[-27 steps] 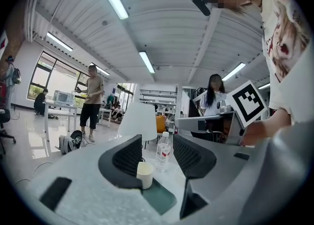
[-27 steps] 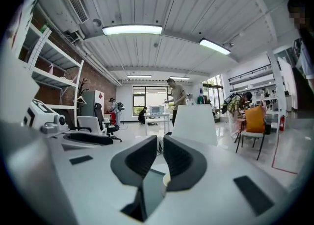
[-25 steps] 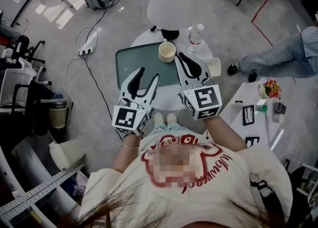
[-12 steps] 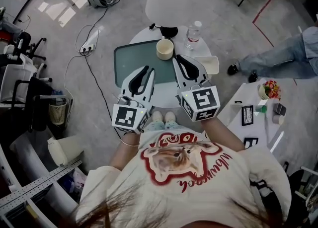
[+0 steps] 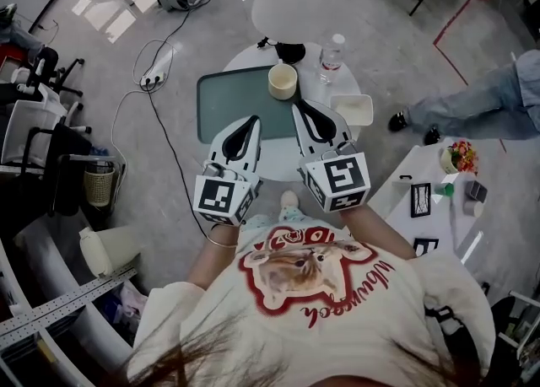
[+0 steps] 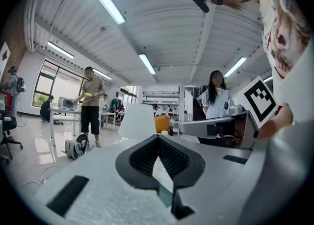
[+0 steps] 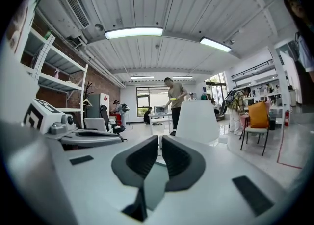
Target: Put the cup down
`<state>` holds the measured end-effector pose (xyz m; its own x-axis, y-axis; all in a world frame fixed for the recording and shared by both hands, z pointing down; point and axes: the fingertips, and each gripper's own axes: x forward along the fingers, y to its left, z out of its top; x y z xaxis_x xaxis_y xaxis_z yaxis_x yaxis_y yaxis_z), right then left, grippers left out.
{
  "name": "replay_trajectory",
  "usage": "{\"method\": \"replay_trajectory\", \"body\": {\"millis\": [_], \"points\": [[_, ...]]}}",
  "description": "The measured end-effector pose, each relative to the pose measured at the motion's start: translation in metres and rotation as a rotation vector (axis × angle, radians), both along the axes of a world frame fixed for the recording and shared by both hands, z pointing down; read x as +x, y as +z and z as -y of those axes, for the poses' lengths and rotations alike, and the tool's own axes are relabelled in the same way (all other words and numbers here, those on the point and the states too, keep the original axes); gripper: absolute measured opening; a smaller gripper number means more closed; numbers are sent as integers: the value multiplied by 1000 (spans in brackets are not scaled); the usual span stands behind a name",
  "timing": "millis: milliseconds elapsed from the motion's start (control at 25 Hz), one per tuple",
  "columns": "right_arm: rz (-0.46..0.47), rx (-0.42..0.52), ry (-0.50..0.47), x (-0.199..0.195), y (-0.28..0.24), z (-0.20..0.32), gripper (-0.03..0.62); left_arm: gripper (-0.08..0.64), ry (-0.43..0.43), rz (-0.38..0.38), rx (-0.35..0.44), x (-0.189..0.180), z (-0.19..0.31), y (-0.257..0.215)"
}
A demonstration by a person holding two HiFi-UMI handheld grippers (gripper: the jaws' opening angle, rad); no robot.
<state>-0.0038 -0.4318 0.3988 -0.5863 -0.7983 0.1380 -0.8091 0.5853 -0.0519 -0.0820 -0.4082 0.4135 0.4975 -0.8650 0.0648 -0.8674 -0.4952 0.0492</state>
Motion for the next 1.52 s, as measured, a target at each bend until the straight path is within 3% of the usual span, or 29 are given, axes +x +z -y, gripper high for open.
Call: {"method": "replay_trajectory", "body": {"millis": [600,1080,1520], "points": [[-2,0,69,-3,1,-62,44,15,32,-15,31,-12,-70,-9],[35,13,53,-43,-19,-185,44,15,49,-22,63,-41,-192,-23],[28,15,109,-41,-22,-290,44,15,95,-34,66,-39,-285,-27]]}}
